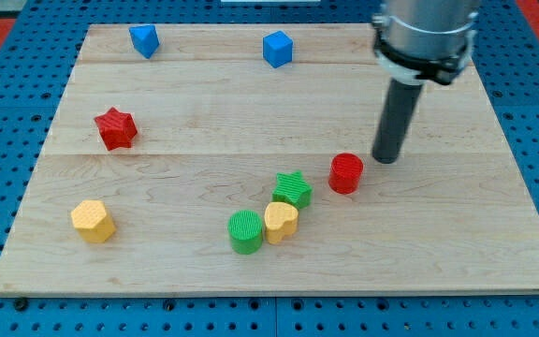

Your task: Push the blue cube towards the center

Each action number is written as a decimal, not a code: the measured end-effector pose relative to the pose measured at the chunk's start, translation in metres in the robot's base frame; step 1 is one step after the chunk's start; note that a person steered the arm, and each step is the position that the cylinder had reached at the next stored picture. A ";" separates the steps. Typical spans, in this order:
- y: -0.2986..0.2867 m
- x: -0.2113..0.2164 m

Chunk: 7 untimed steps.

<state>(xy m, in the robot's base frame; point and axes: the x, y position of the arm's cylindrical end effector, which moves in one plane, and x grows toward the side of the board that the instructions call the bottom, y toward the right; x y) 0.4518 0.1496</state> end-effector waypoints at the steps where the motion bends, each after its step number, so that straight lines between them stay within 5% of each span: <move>1: -0.027 0.029; 4: -0.124 -0.002; 6: -0.067 -0.204; 7: -0.076 -0.252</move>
<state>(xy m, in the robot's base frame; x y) 0.1999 0.0741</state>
